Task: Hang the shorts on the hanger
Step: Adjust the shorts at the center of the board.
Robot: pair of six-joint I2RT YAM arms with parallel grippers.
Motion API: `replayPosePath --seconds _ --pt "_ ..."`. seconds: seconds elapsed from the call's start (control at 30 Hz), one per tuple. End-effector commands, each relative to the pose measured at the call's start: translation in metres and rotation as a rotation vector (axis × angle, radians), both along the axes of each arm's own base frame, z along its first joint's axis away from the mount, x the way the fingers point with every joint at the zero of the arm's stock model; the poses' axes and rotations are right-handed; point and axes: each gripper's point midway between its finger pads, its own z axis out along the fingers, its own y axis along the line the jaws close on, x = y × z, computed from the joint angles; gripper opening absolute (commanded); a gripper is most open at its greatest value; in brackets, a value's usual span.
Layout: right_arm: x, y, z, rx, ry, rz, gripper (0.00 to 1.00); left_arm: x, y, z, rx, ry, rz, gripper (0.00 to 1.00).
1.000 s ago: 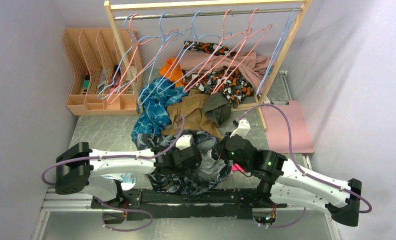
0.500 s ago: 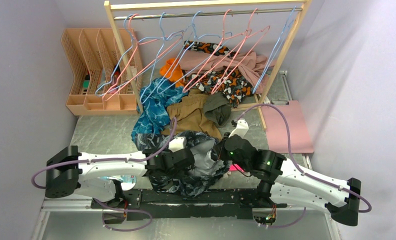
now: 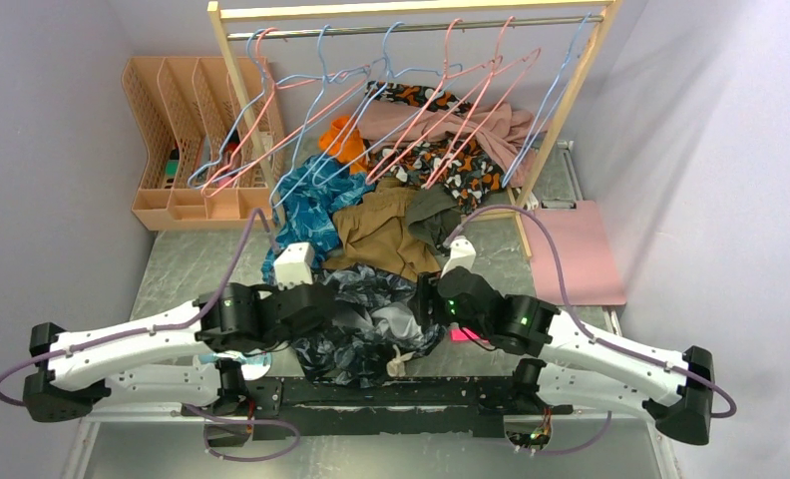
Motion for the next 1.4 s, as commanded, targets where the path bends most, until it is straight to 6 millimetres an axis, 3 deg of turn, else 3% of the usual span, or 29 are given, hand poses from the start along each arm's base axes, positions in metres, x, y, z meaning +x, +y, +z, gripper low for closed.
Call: replayPosePath --seconds 0.0,0.1,0.23,0.47,0.63,0.77,0.9,1.17,1.3,1.37 --pt "0.012 0.015 0.024 -0.017 -0.096 0.061 0.67 0.003 0.032 0.003 0.067 -0.034 0.065 0.07" --pt "0.019 0.016 0.01 -0.092 -0.093 0.058 0.67 0.0 0.035 -0.005 0.057 -0.016 0.07 0.07" --pt "0.034 0.003 -0.014 -0.21 -0.107 -0.031 0.67 -0.005 0.036 -0.019 0.062 0.014 0.076 0.07" --pt "0.044 -0.009 -0.025 -0.308 -0.116 -0.107 0.7 -0.007 0.041 -0.027 0.079 0.026 0.082 0.07" --pt "0.036 -0.018 -0.03 -0.342 -0.095 -0.076 0.72 -0.006 0.046 -0.025 0.073 0.017 0.087 0.07" --pt "0.024 -0.011 -0.027 -0.284 -0.071 0.003 0.74 -0.006 0.047 -0.023 0.065 0.008 0.089 0.07" --pt "0.018 -0.015 -0.034 -0.347 -0.015 0.016 0.75 -0.004 0.047 -0.022 0.07 -0.002 0.09 0.07" --pt "0.019 -0.018 -0.049 -0.412 0.03 -0.007 0.65 -0.001 0.05 -0.014 0.083 -0.013 0.105 0.07" --pt "0.028 -0.011 -0.053 -0.407 0.015 -0.017 0.63 -0.001 0.055 -0.009 0.081 -0.02 0.114 0.07" --pt "0.035 -0.007 -0.055 -0.397 0.011 -0.023 0.56 -0.001 0.057 -0.007 0.077 -0.024 0.119 0.07"
